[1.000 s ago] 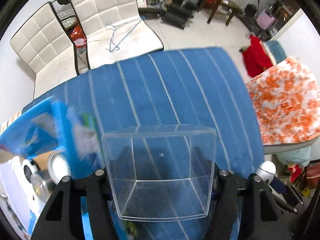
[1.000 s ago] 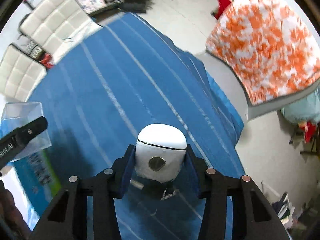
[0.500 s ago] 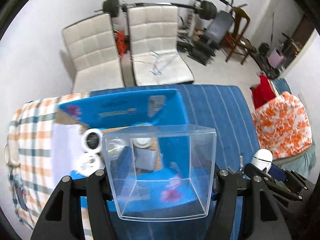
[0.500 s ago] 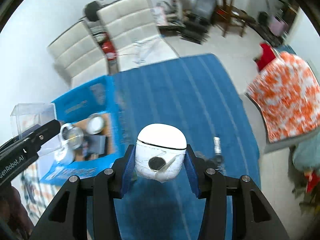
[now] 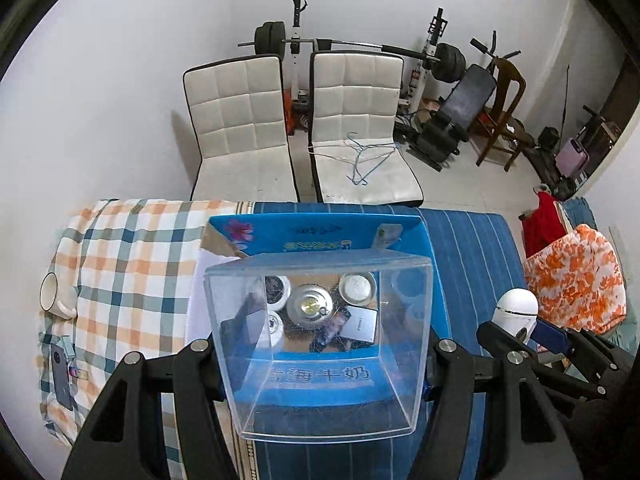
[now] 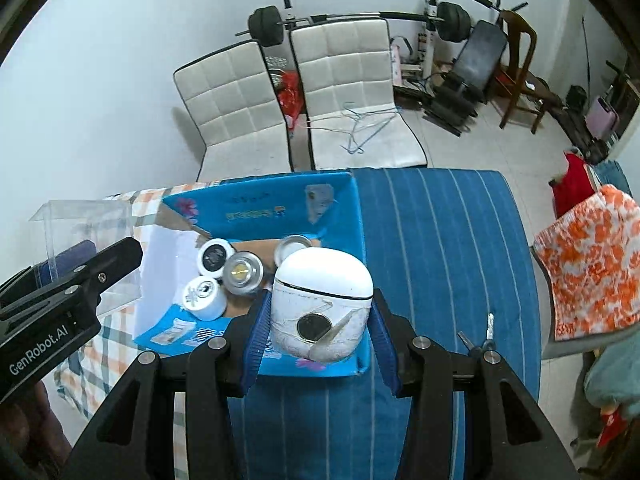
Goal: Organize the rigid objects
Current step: 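Carry the cube and earbud case into the blue box and release them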
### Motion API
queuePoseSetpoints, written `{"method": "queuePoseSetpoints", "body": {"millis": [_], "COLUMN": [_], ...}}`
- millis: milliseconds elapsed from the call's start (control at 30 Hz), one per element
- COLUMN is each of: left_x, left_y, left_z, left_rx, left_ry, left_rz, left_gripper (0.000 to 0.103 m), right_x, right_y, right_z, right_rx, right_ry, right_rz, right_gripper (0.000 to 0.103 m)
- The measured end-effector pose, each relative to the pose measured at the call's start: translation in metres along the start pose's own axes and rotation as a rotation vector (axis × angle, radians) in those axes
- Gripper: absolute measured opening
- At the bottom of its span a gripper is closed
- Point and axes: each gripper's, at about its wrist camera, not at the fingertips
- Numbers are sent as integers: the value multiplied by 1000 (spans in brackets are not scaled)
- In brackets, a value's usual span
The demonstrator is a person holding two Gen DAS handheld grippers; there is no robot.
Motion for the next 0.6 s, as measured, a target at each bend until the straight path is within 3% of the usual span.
{"method": "queuePoseSetpoints", "body": {"millis": [300, 433, 600], "left_x": [4, 1, -12], "left_y": [20, 33, 44], "left_z": [-28, -82, -148], "left_rx": [-20, -103, -137], "left_ry": [48, 186, 347], "left_rz": [17, 50, 97], "left_gripper": [61, 61, 61], "right_x": [7, 3, -4], "right_y": [13, 1, -1], "right_z": [-33, -87, -148], "right_rx": [3, 60, 42], "right_ry": [28, 100, 181], "right_rz": [7, 7, 58], "right_gripper": [50, 50, 50]}}
Point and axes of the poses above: each gripper's, at about its wrist camera, not at the fingertips, and z roughly against the way its jaws point, y to its left, x to its top, and after that the axes turned 5 degrees about y, right-handed
